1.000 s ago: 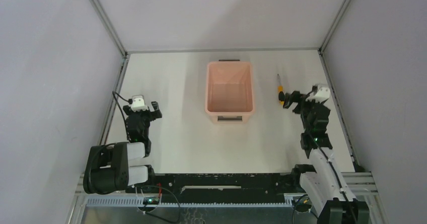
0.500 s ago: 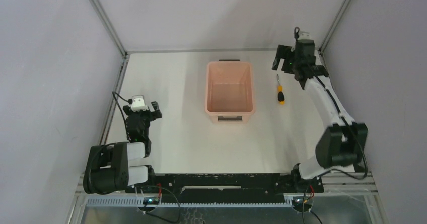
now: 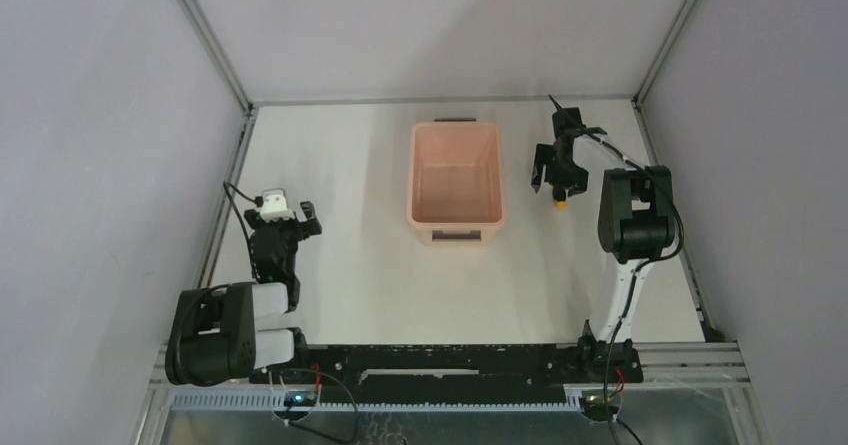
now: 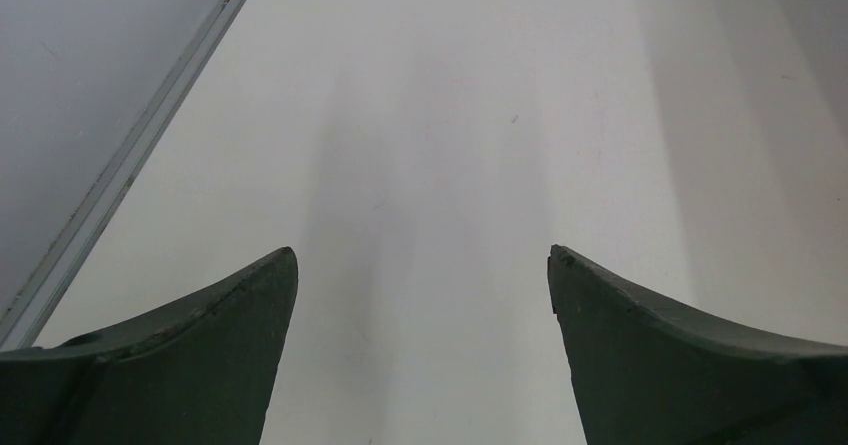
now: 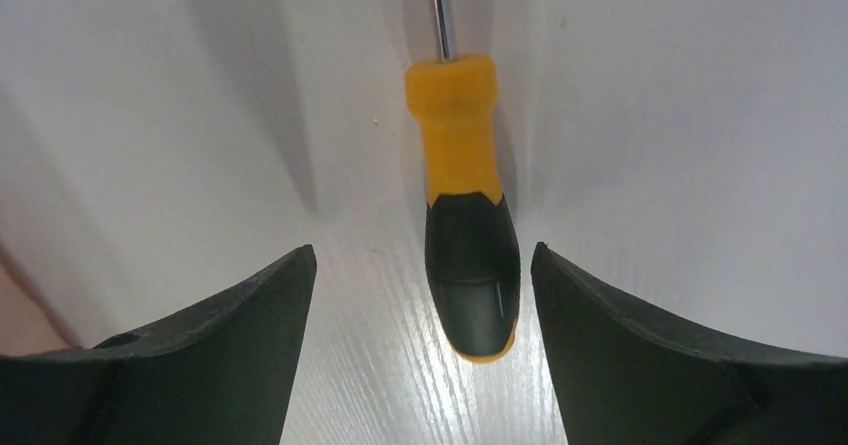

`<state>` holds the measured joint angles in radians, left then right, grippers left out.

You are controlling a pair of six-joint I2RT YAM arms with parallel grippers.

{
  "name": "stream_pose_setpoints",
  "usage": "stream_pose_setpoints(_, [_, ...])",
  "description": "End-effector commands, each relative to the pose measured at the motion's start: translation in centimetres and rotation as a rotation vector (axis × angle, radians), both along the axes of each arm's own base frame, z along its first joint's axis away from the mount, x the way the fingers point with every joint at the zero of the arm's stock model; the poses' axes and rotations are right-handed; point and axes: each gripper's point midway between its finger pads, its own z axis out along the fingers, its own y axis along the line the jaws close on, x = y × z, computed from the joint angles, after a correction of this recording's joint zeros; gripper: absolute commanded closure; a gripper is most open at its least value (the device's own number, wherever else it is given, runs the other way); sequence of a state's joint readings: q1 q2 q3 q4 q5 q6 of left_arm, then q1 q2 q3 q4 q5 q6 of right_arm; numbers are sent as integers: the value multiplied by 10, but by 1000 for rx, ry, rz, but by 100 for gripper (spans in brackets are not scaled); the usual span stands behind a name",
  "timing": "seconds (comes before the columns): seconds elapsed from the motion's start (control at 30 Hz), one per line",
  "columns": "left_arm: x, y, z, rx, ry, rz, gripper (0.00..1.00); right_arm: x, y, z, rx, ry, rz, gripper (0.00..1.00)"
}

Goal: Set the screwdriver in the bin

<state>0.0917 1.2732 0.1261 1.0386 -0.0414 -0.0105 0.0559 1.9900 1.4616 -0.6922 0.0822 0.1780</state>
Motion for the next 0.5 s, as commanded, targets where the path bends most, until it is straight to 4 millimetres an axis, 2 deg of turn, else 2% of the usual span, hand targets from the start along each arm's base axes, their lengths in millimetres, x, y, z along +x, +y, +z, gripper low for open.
stream_pose_setpoints(0.0, [15,1,37,13,-112,0,0,10,-5,-11,-3,-9,-32,17])
stream_pose_setpoints(0.07, [15,1,38,13,-112,0,0,11,-7,-19,-2,0,-40,26])
stream_pose_setpoints(0.1, [15,1,38,13,-113,0,0,10,-9,-22,-1,6,-45,34])
stream_pose_setpoints(0.17, [15,1,38,13,-114,0,0,9,-13,-21,-9,8,-59,55])
stream_pose_setpoints(0.23, [15,1,38,14,-113,1,0,8,-19,-12,-23,-3,-74,76])
stream_pose_setpoints(0.3, [15,1,38,13,-114,0,0,7,-22,8,-32,-31,-73,89])
stream_pose_setpoints(0.4, [15,1,38,13,-112,0,0,2,-26,61,-50,-110,-75,91])
stream_pose_setpoints(0.47, [15,1,38,13,-113,0,0,-7,-29,97,-59,-137,-85,92])
